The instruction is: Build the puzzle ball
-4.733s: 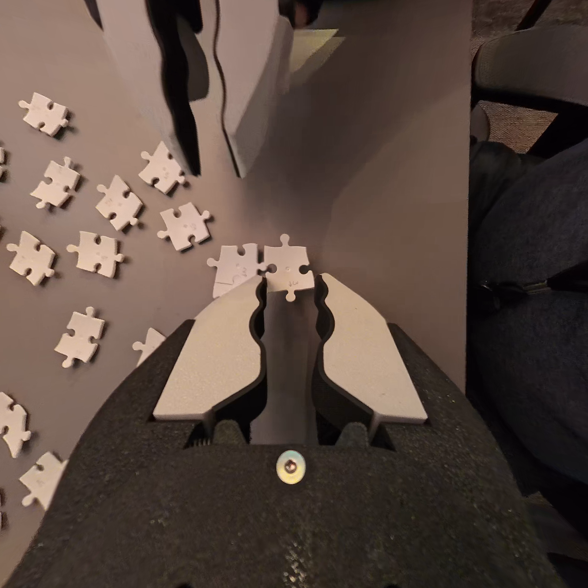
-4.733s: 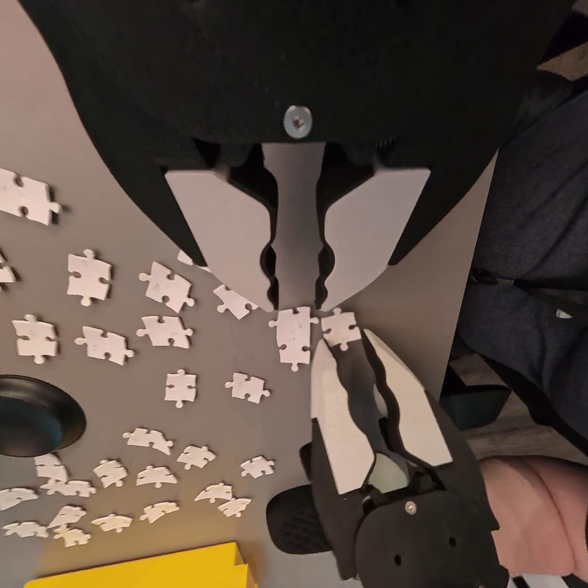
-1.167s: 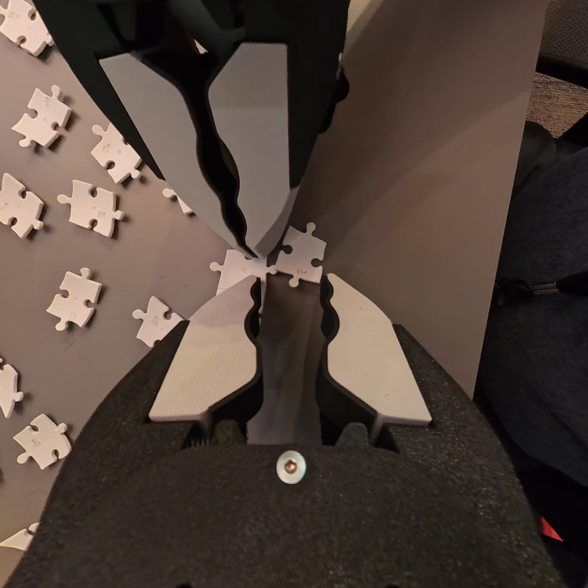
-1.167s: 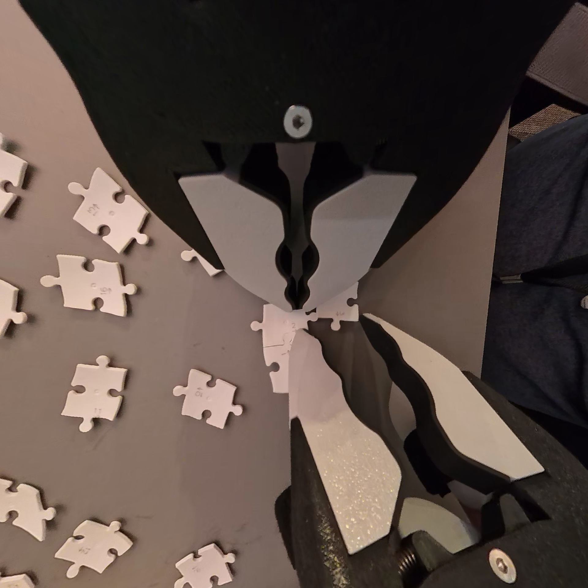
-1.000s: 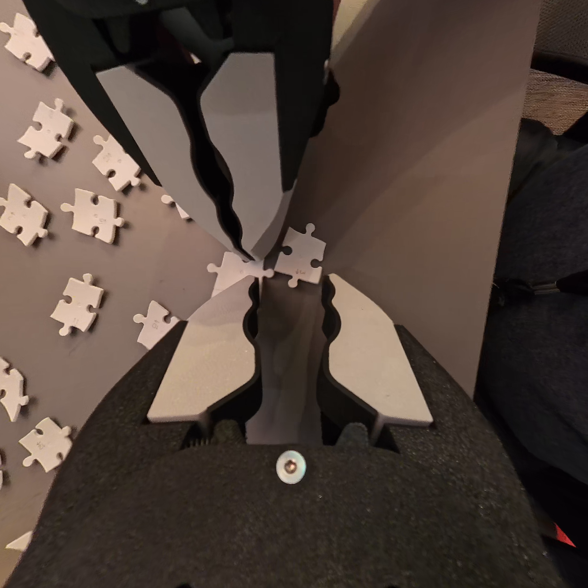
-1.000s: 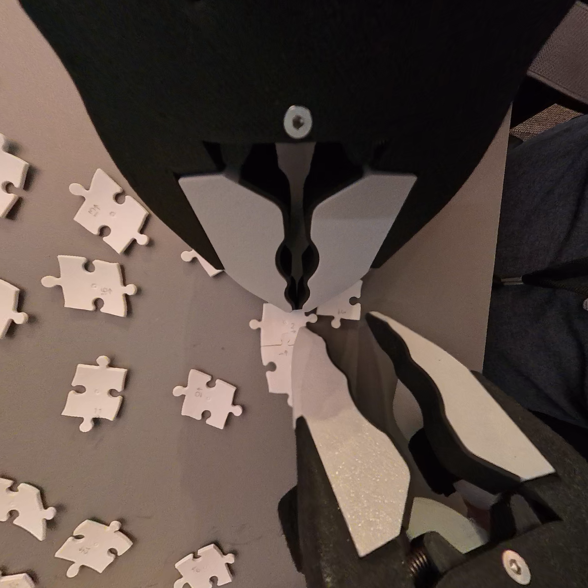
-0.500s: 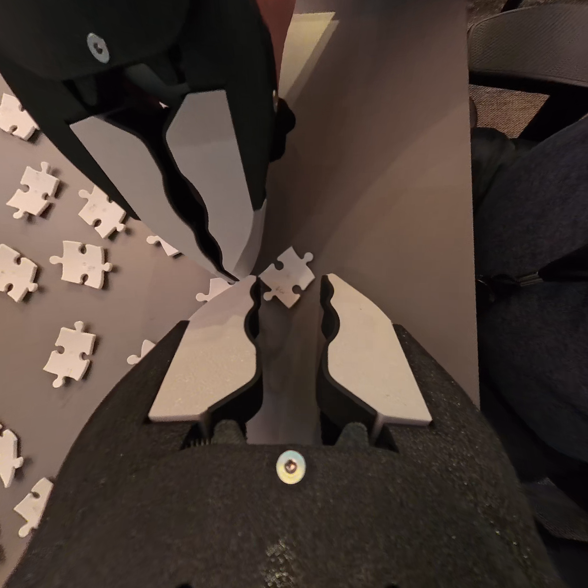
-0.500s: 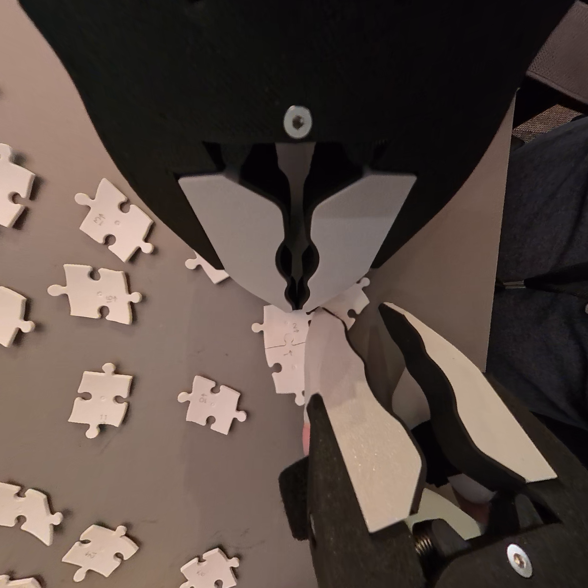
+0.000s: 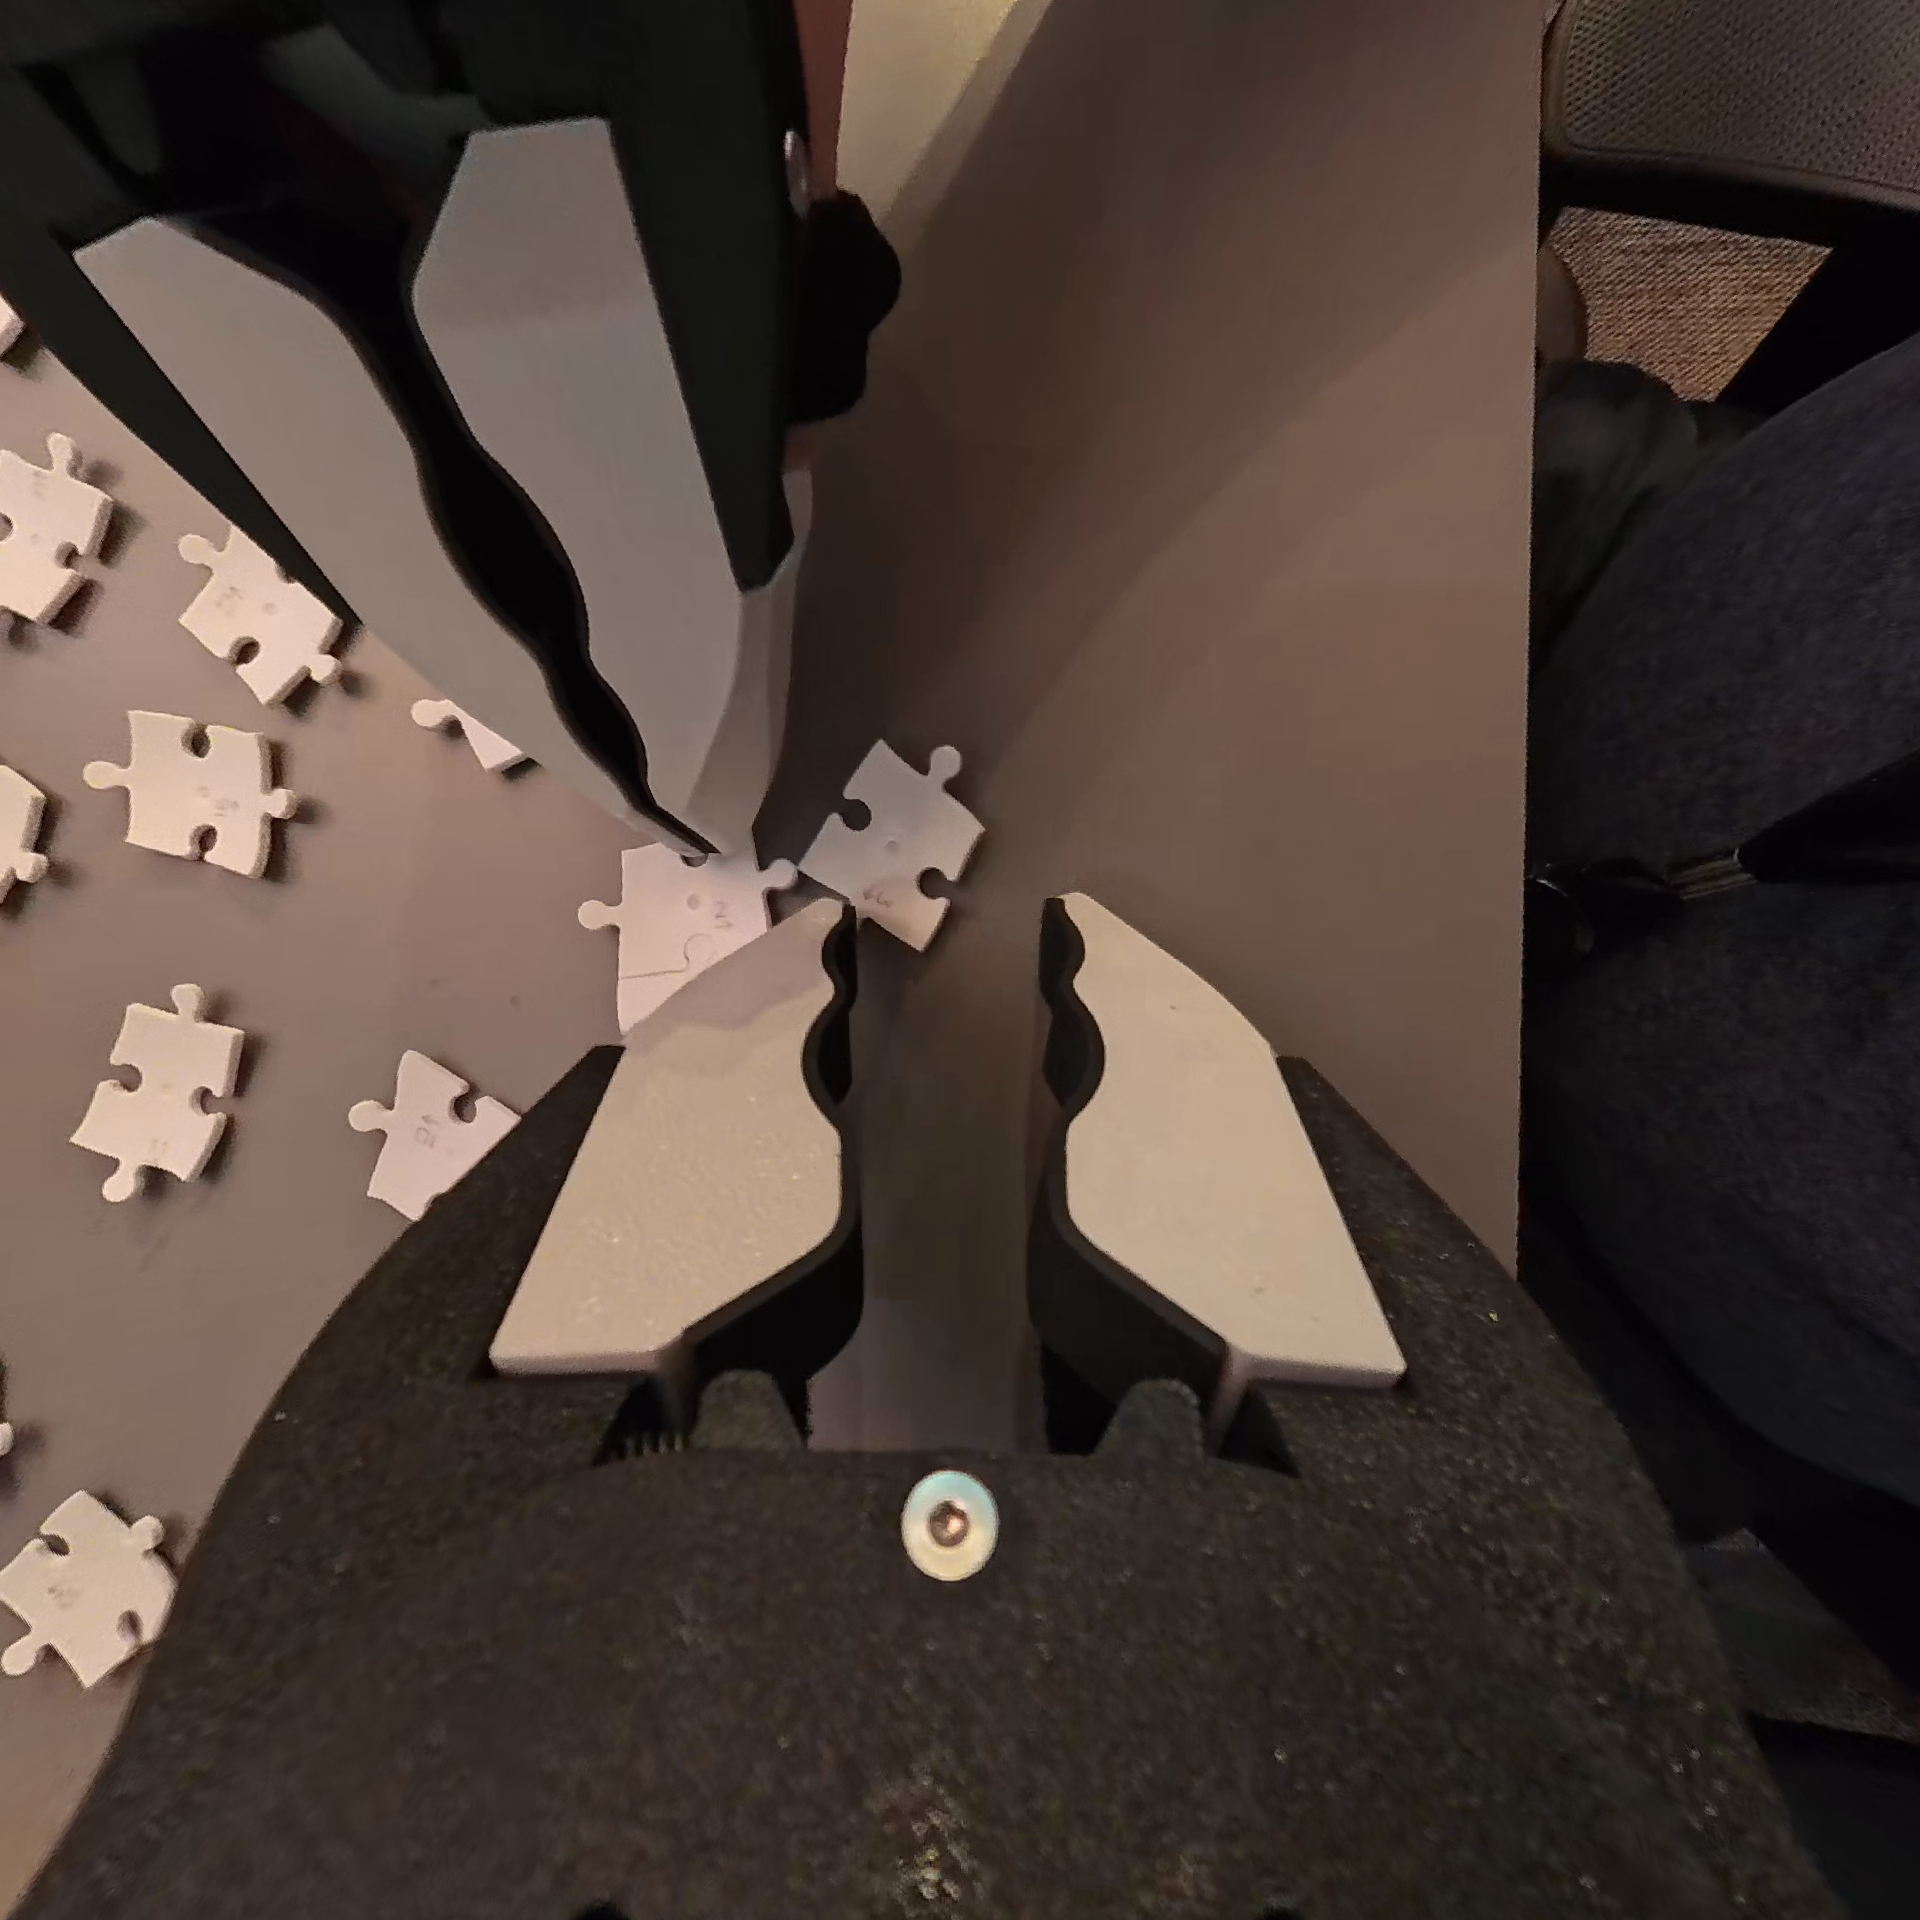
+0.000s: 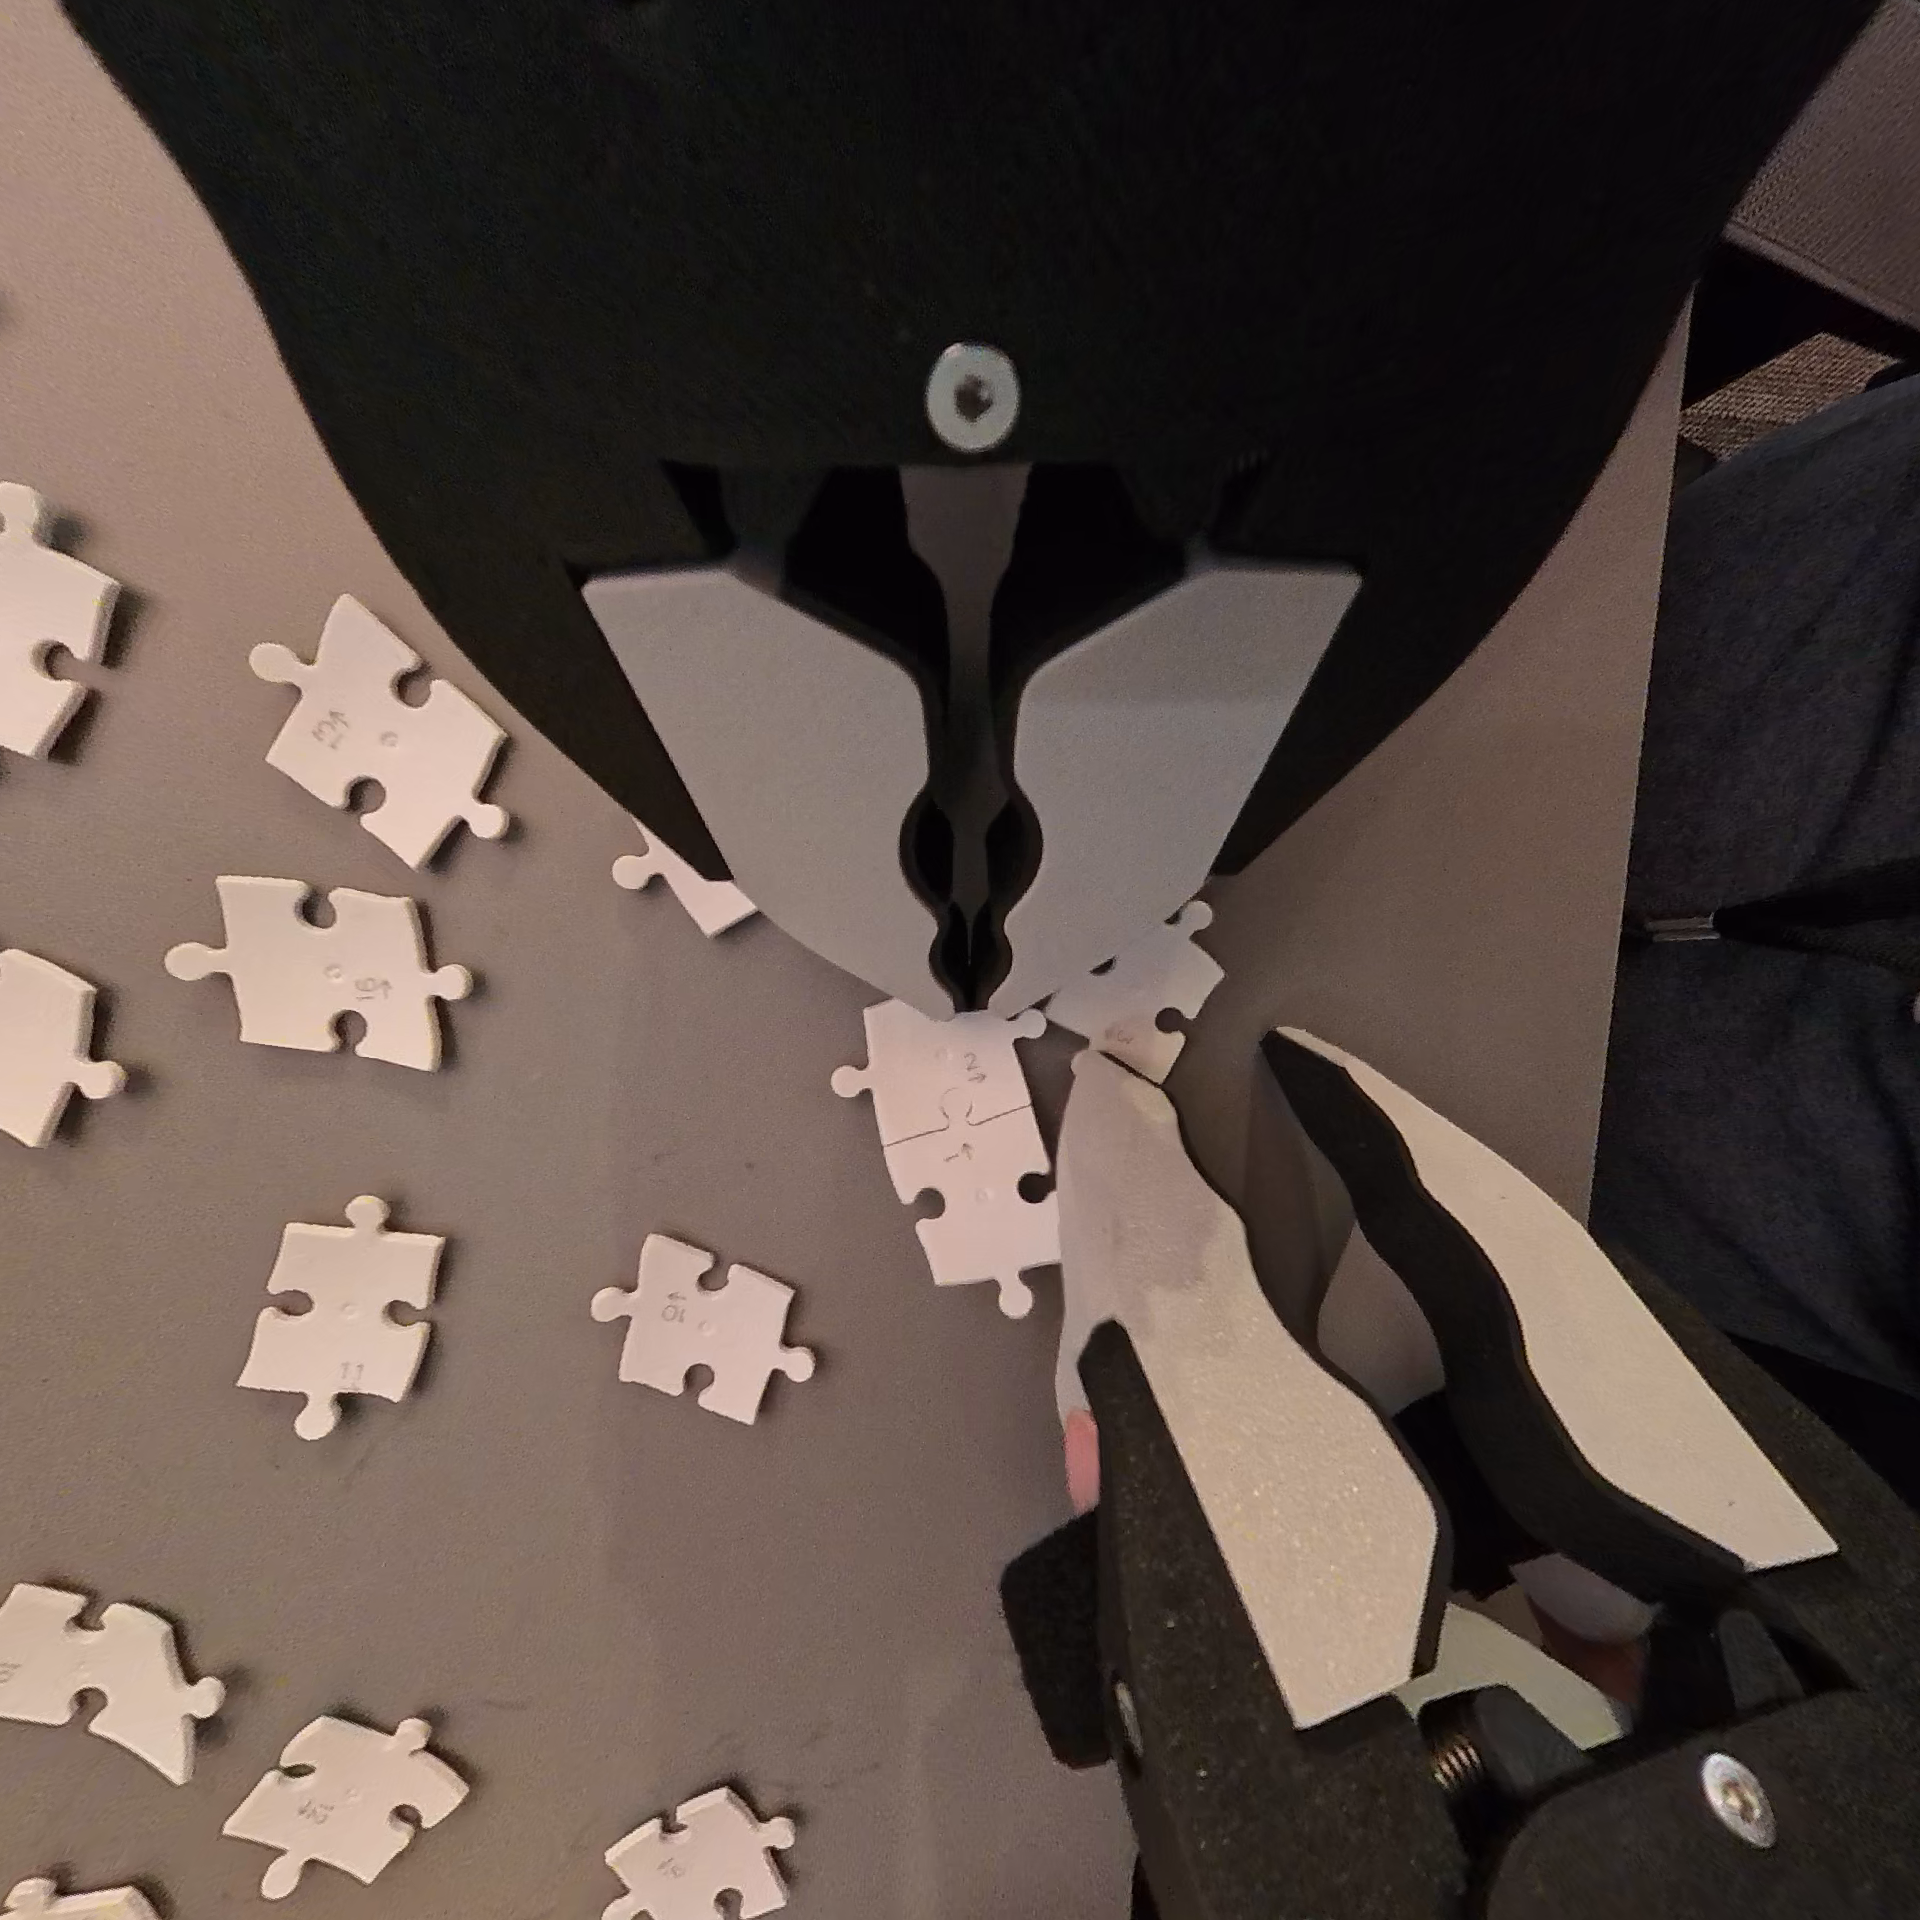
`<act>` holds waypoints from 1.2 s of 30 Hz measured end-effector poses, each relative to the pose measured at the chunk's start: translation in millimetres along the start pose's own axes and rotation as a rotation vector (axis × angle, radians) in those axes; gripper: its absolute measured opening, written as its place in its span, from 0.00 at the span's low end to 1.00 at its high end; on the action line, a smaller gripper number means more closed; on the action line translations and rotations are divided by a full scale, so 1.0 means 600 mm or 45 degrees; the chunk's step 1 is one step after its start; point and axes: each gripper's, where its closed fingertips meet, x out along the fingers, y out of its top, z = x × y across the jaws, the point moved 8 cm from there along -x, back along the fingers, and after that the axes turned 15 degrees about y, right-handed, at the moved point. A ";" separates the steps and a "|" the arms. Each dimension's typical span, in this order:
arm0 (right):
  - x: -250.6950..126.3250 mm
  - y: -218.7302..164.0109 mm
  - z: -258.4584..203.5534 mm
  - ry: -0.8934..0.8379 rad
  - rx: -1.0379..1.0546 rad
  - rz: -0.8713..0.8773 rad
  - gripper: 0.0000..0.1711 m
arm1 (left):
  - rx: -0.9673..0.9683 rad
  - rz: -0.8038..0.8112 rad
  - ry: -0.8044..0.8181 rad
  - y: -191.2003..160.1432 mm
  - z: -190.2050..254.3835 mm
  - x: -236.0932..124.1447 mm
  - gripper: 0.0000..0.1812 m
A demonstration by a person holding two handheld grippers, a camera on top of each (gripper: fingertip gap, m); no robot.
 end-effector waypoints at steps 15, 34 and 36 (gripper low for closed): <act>-0.002 -0.002 0.002 -0.001 -0.003 0.016 0.01 | 0.001 0.001 0.019 0.004 -0.003 0.001 0.19; -0.004 -0.004 0.002 0.000 0.007 0.029 0.01 | -0.060 -0.021 0.083 0.011 -0.013 0.012 0.19; -0.004 -0.005 0.003 0.005 0.009 0.032 0.01 | -0.075 -0.025 0.095 0.011 -0.014 0.012 0.18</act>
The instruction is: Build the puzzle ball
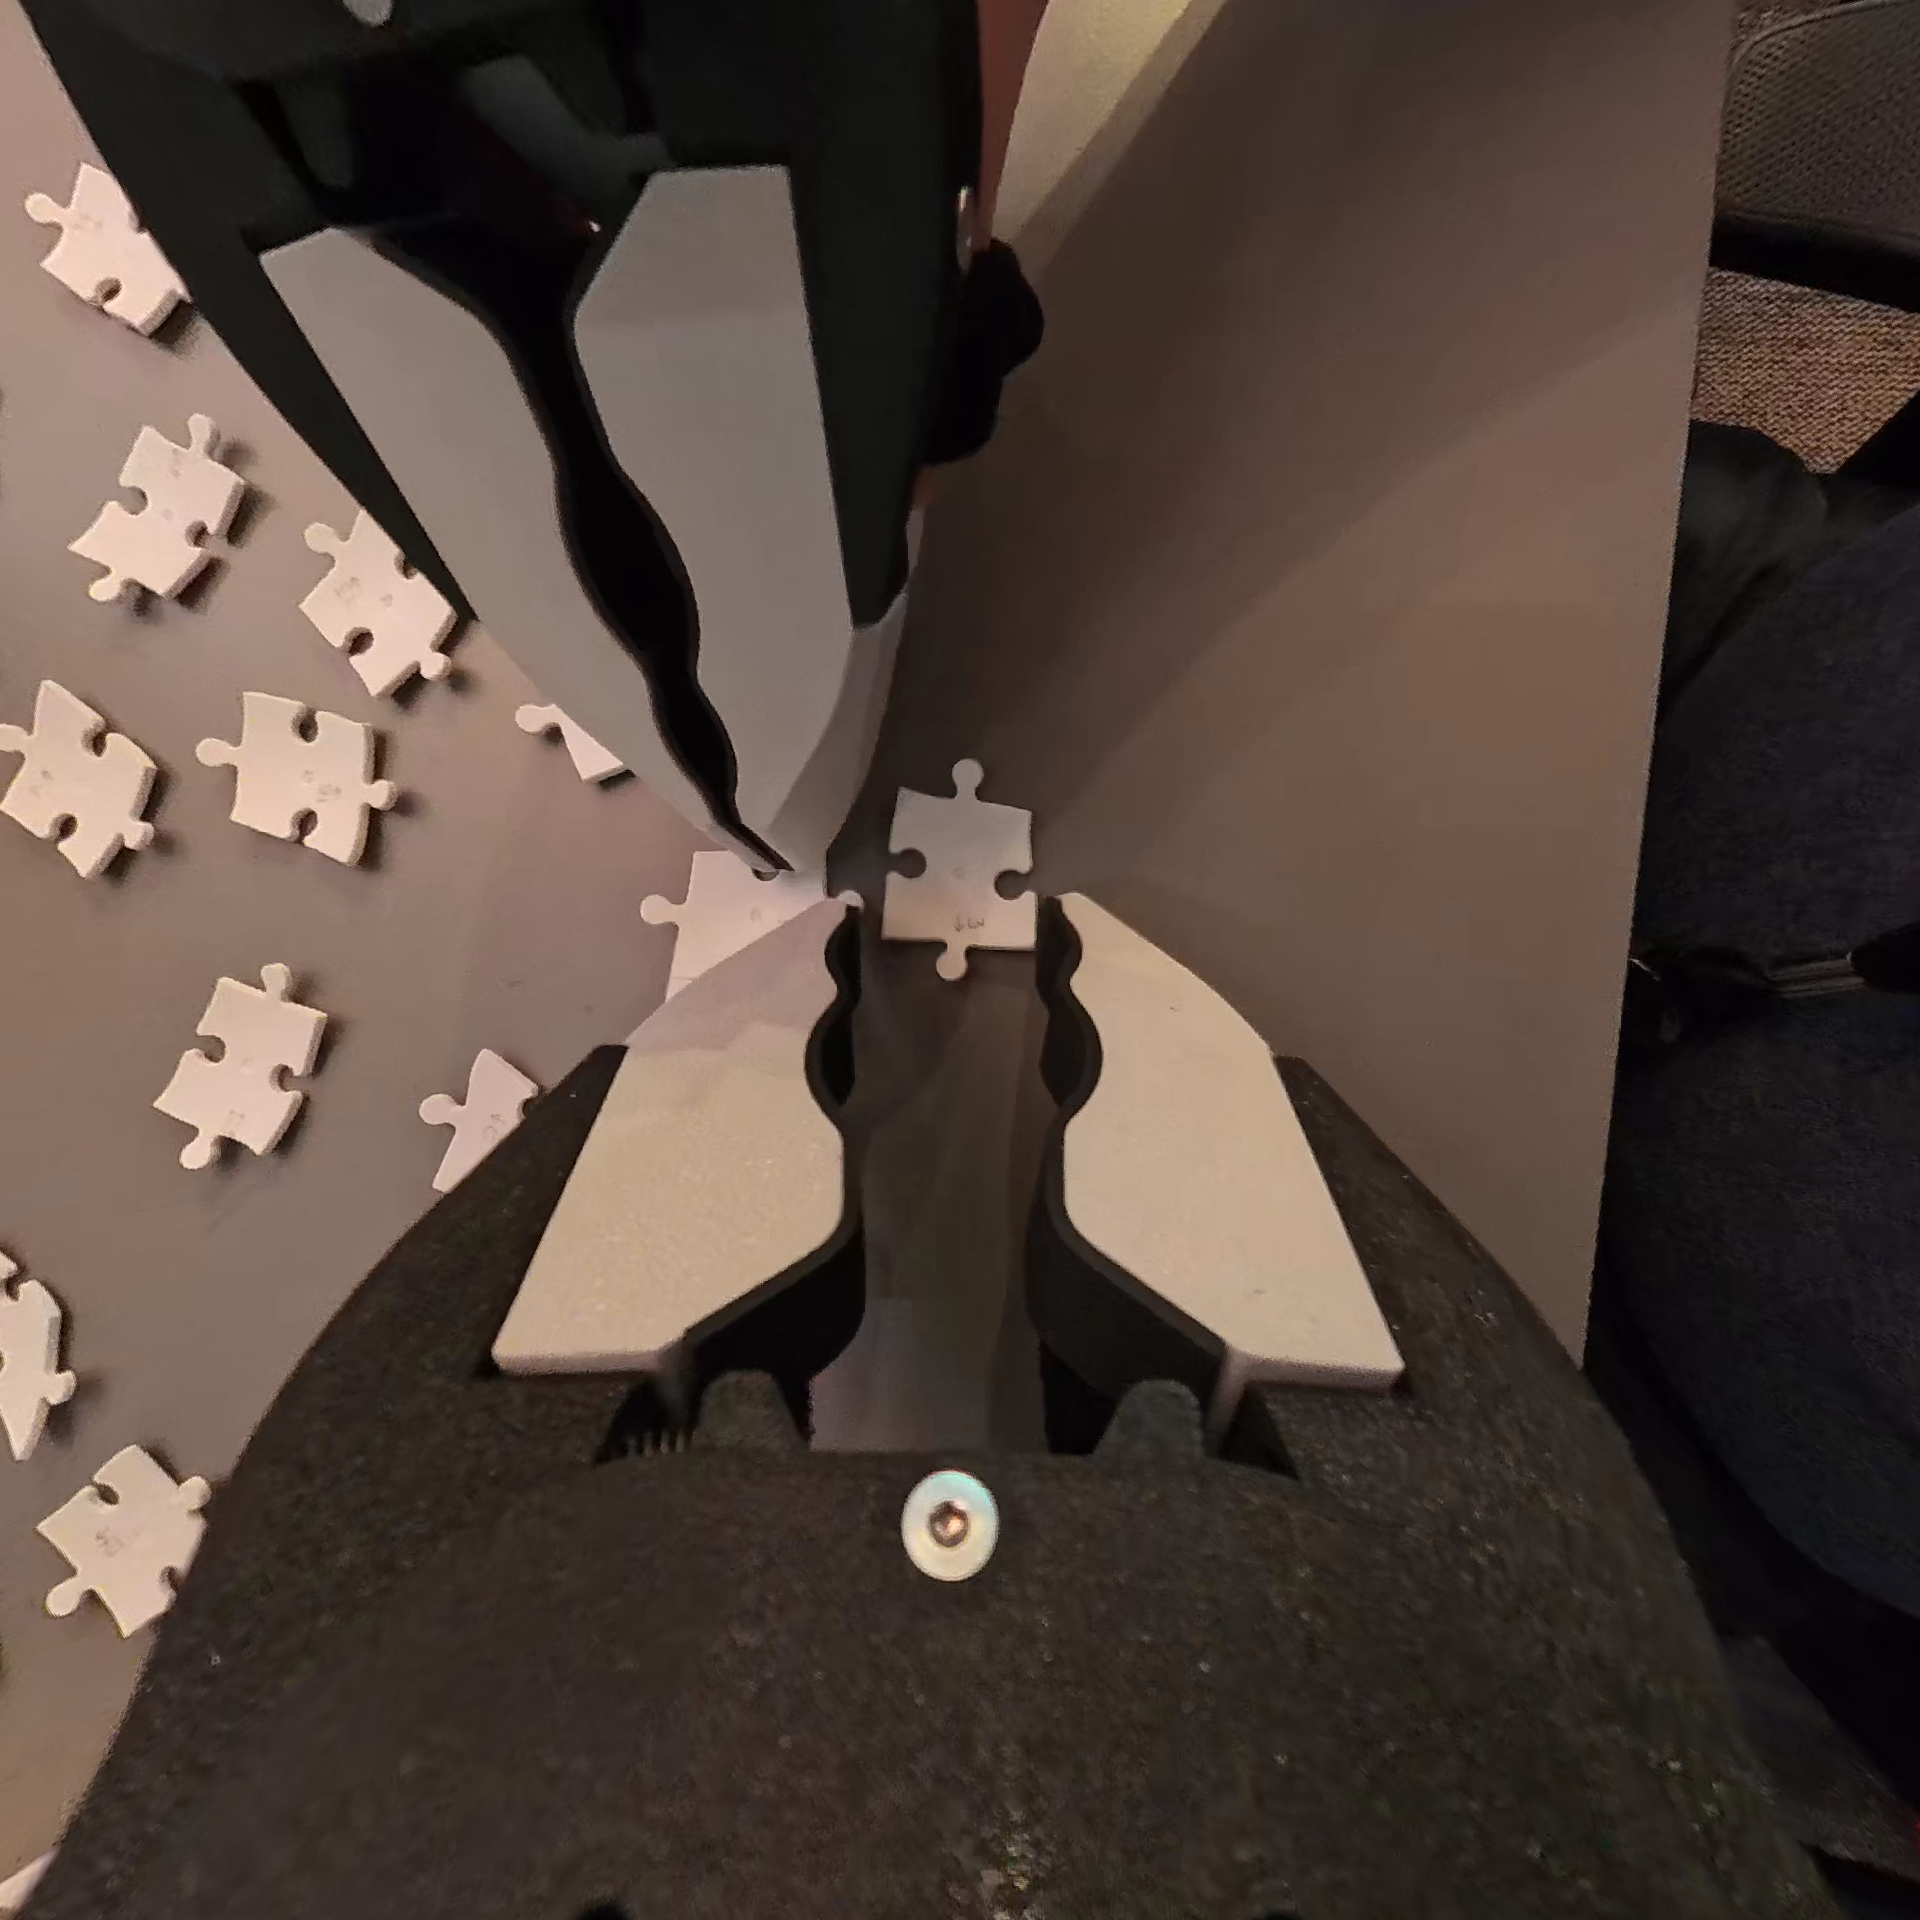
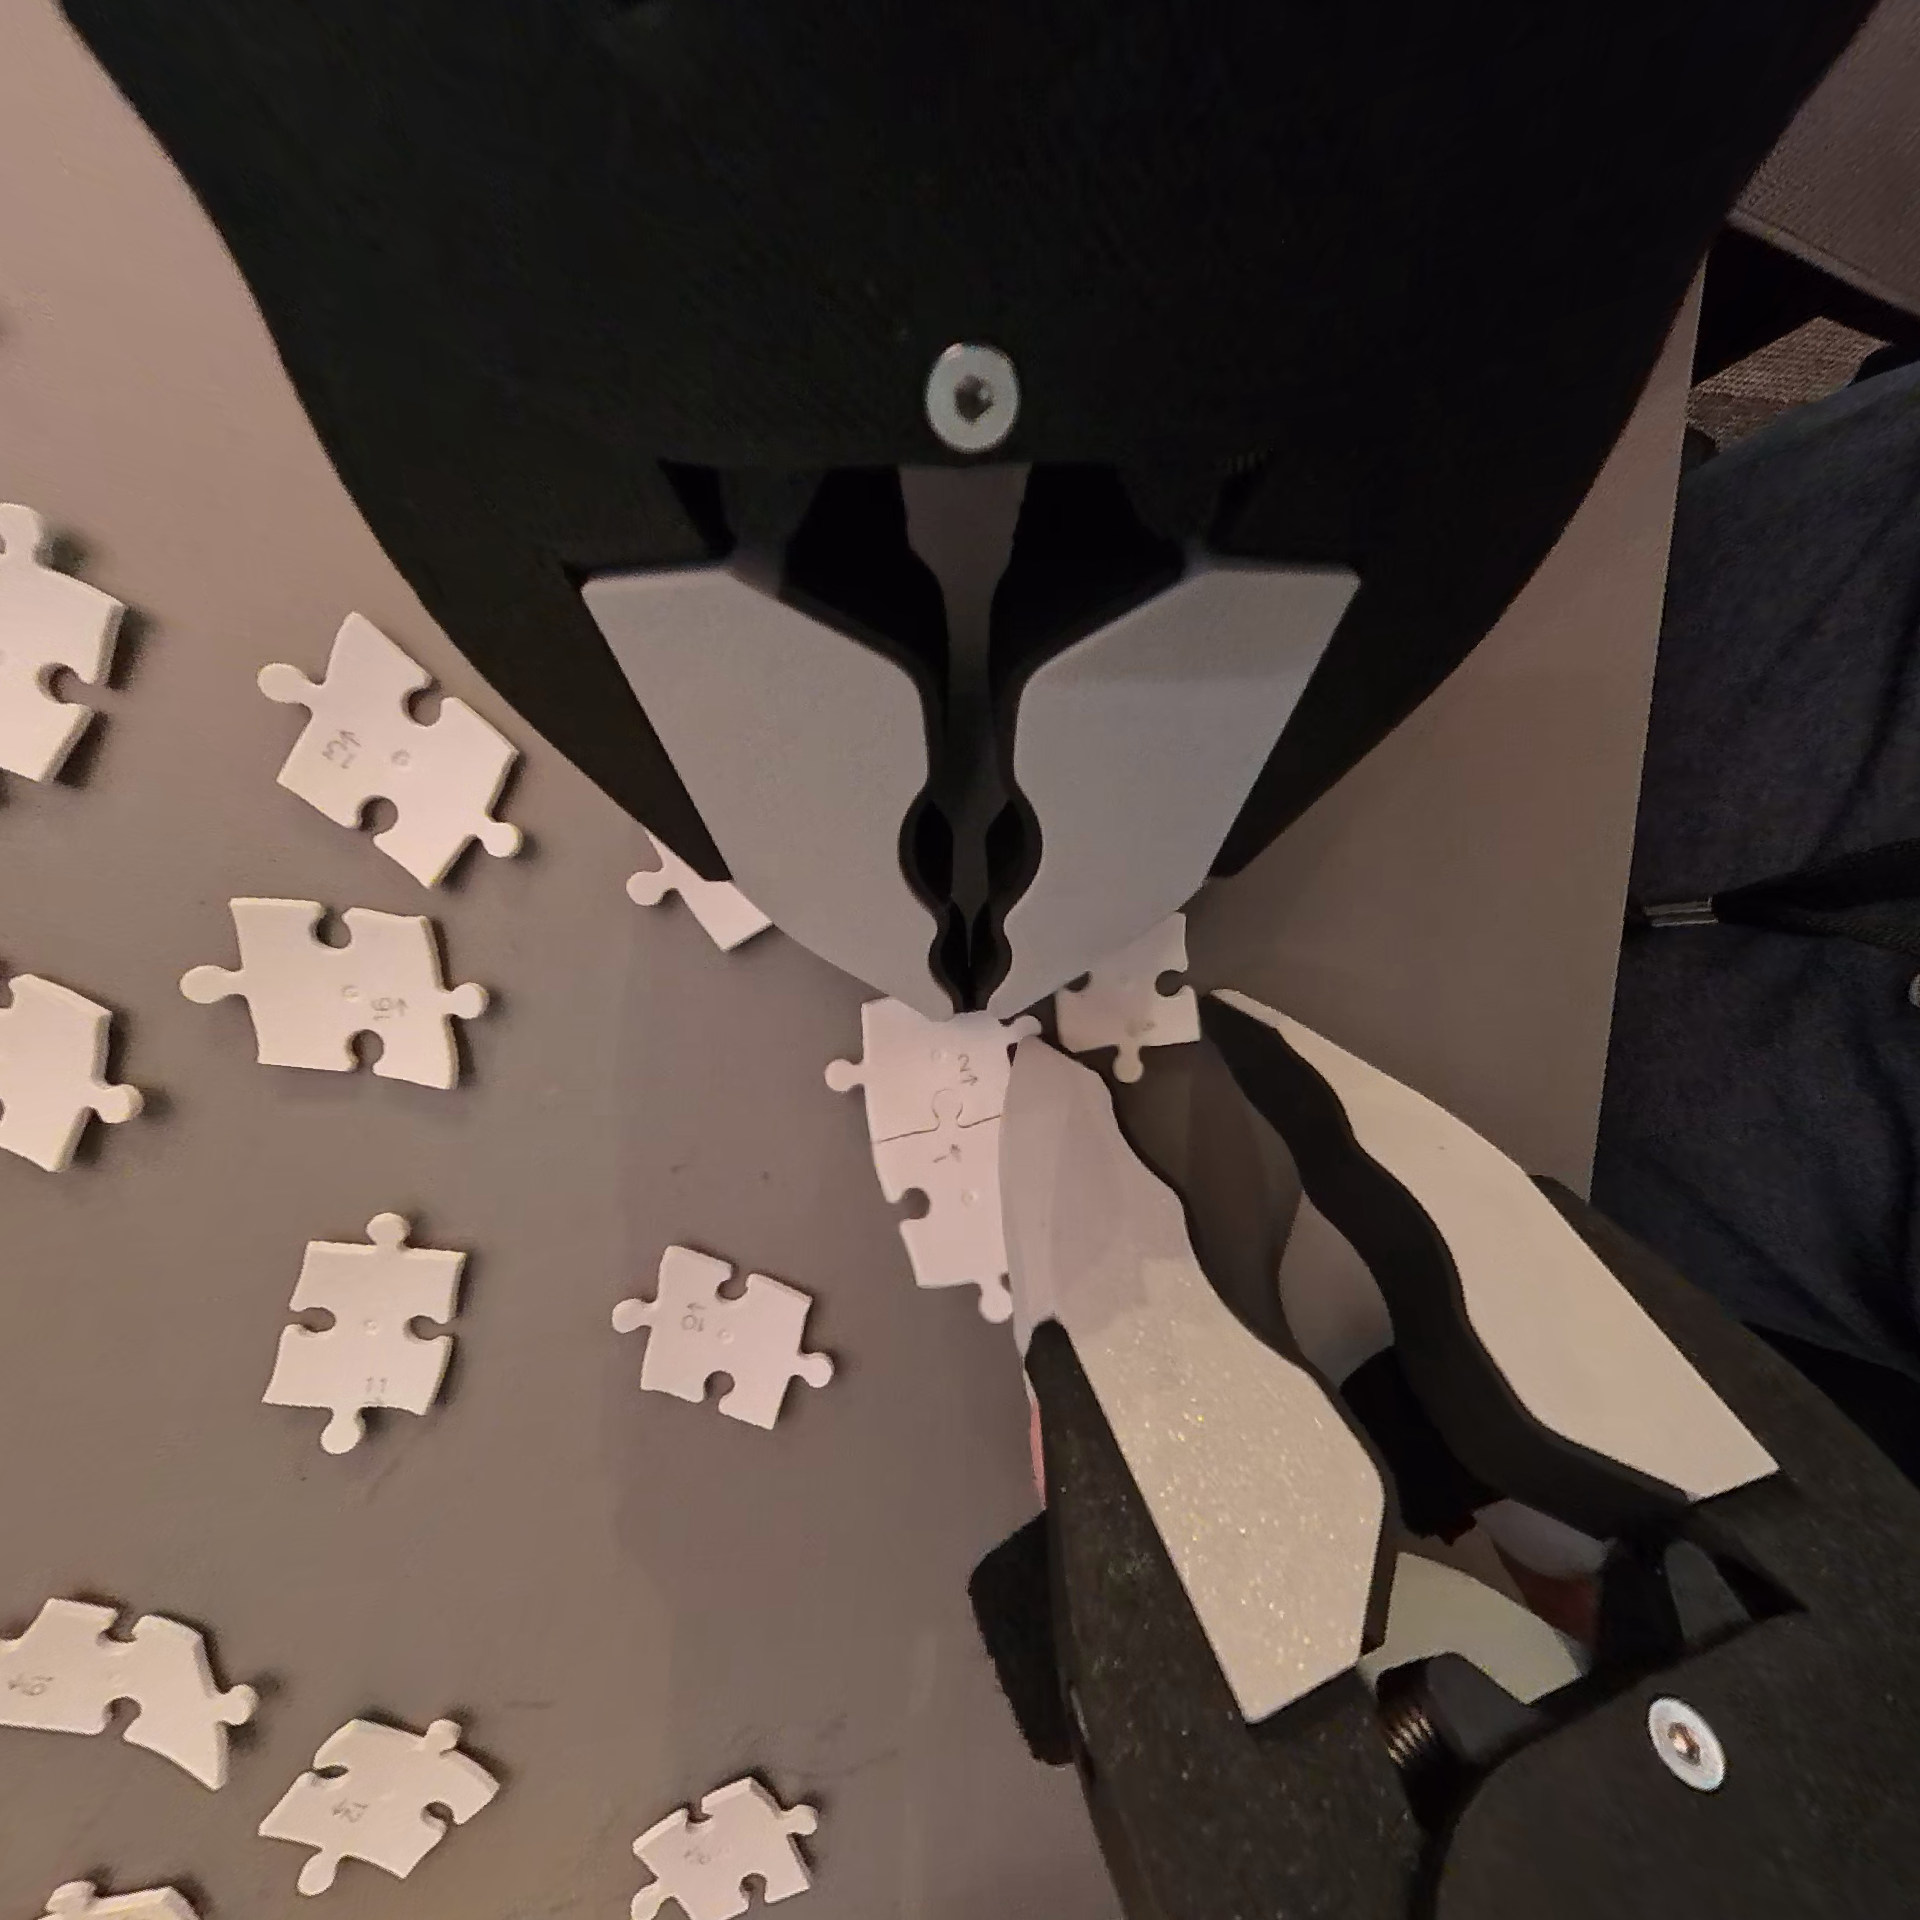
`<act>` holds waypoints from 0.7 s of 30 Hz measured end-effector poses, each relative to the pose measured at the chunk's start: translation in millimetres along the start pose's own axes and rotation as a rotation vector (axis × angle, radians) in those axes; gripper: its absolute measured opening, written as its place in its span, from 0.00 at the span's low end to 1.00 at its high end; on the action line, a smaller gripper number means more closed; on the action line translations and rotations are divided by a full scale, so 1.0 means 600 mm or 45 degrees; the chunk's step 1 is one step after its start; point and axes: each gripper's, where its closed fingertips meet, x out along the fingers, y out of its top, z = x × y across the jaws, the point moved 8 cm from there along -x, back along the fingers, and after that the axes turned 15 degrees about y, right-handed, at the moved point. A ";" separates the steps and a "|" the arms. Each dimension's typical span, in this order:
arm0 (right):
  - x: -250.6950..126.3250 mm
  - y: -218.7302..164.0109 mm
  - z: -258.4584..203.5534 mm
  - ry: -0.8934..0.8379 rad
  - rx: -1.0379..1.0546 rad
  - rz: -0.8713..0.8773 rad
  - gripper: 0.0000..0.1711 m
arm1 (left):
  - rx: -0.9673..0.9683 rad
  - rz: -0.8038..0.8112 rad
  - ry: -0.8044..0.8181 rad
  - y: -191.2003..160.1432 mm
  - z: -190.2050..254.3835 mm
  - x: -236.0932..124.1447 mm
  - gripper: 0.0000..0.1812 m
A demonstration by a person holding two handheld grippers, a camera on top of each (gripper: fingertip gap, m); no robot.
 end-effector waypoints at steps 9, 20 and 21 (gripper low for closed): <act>0.000 0.000 0.001 0.002 -0.001 0.002 0.01 | 0.052 -0.014 -0.016 0.003 0.012 -0.003 0.16; 0.000 0.000 0.001 -0.001 -0.002 0.002 0.01 | 0.017 -0.013 -0.014 0.004 0.011 -0.007 0.15; 0.000 0.000 0.001 -0.001 -0.001 0.002 0.01 | 0.001 -0.015 -0.004 0.004 0.008 -0.009 0.15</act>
